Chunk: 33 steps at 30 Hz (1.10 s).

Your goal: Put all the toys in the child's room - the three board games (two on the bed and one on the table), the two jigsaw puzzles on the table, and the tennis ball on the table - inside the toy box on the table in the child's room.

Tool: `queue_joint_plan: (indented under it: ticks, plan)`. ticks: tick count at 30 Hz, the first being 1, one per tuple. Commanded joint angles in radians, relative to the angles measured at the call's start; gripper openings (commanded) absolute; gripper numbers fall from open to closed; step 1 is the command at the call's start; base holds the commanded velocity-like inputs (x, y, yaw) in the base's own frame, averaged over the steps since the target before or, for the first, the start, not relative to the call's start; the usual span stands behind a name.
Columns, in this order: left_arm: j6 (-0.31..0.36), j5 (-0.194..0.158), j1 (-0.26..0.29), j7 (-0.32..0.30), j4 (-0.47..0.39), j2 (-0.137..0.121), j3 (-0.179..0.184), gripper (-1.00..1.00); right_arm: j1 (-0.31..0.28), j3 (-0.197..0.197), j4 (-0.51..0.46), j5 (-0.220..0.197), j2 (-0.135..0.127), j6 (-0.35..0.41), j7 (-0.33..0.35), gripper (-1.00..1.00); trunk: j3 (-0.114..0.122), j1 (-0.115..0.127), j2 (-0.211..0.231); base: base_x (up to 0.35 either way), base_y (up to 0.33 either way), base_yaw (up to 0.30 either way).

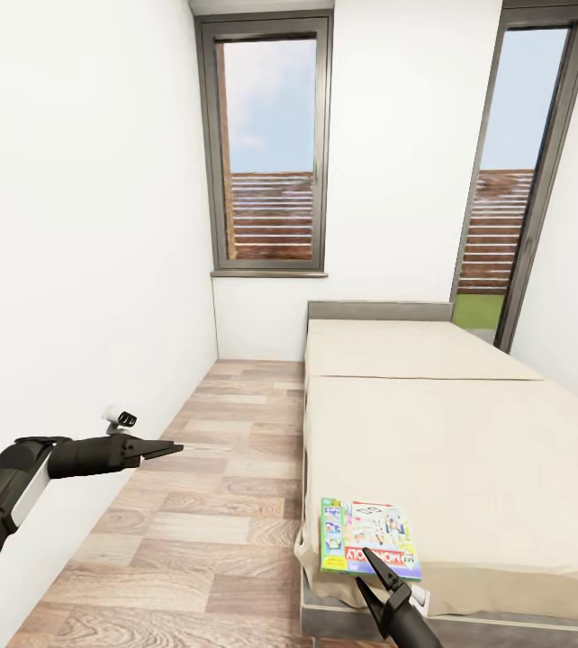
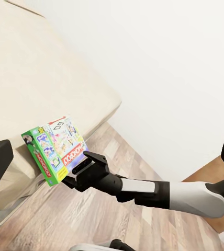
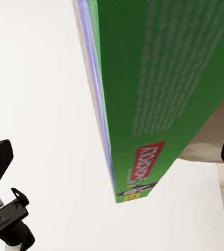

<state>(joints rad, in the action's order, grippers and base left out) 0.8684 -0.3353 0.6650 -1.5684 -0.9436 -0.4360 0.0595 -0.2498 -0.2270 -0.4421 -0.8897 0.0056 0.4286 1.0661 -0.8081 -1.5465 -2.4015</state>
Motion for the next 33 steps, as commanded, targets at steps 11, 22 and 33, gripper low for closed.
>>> queue_joint_plan:
  ticks: [11, 22, 33]
  plan:
    - [0.011, -0.004, 0.001, -0.002, 0.0, -0.001, 0.003, 1.0, -0.001, -0.003, -0.001, -0.003, 0.001, 0.009, 0.002, 1.0, -0.001, 0.0, 0.0, 0.001, 0.001, 0.0]
    - [0.011, -0.004, 0.001, -0.002, 0.0, -0.001, 0.003, 1.0, -0.001, -0.003, -0.001, -0.003, 0.001, 0.009, 0.002, 1.0, -0.001, 0.0, 0.0, 0.059, 0.039, 0.0]
    - [0.011, -0.004, 0.001, -0.002, 0.0, -0.001, 0.003, 1.0, 0.0, -0.002, -0.002, -0.002, 0.001, 0.009, 0.002, 1.0, -0.001, 0.0, 0.0, 0.006, 0.004, 0.0]
